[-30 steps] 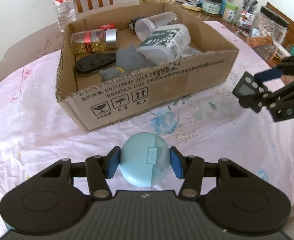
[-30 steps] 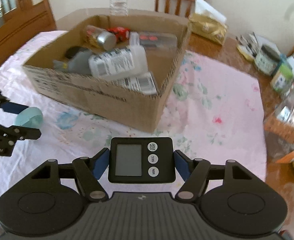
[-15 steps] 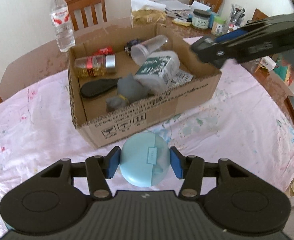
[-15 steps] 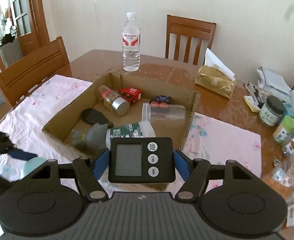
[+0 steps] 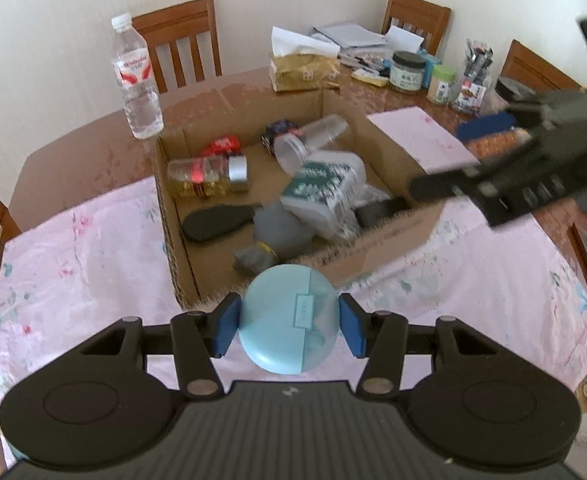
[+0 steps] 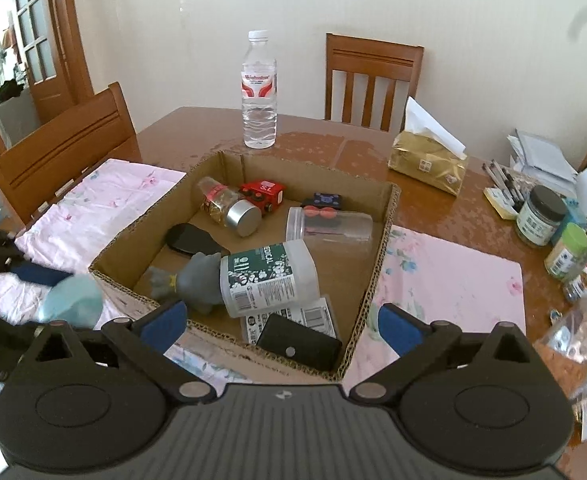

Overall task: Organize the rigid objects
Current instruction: 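Drop the black timer into the box with the right tool while the left tool drops the blue case in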

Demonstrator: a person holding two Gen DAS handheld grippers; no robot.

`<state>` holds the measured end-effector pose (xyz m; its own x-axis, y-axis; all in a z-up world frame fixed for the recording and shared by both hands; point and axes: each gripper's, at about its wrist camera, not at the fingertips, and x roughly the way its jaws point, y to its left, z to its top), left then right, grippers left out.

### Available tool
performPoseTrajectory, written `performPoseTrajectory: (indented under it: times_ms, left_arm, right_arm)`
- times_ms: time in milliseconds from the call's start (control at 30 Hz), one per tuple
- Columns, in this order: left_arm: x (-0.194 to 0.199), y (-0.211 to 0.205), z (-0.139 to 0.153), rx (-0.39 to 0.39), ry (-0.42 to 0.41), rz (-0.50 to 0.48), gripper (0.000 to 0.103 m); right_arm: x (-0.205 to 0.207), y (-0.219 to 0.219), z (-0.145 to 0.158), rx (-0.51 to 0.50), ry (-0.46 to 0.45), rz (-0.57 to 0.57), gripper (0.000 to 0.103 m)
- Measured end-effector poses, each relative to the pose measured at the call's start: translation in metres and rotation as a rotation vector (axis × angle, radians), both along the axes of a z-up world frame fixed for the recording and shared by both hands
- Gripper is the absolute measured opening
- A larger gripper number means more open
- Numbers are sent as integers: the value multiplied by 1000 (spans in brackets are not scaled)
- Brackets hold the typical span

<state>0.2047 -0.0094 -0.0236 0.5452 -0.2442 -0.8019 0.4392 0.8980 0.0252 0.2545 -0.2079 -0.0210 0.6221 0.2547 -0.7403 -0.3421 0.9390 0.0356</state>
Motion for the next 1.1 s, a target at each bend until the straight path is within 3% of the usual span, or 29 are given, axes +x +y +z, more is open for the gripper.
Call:
performPoseTrajectory:
  times_ms: [300, 733, 767, 800, 867, 933, 1100]
  left_arm:
    - [54, -6, 8, 9, -69, 22, 52]
    - [123, -41, -28, -19, -45, 27, 53]
    - [125, -42, -27, -31, -55, 42, 63]
    - [126, -42, -26, -38, -64, 52, 84]
    - [124, -41, -20, -41, -125, 90, 100]
    - [117, -38, -13, -36, -193, 110, 101]
    - [100, -27, 3, -25, -228, 154, 101]
  right_arm:
    - [-21, -2, 8, 4, 2, -40, 103]
    - [-34, -8, 12, -8, -3, -71, 103]
    - [-34, -9, 13, -8, -4, -73, 103]
    - [-35, -9, 13, -8, -6, -74, 103]
    - [-36, -10, 15, -9, -10, -76, 103]
    - [-37, -11, 17, -8, -15, -75, 103]
    - [-36, -10, 19, -19, -7, -86, 103]
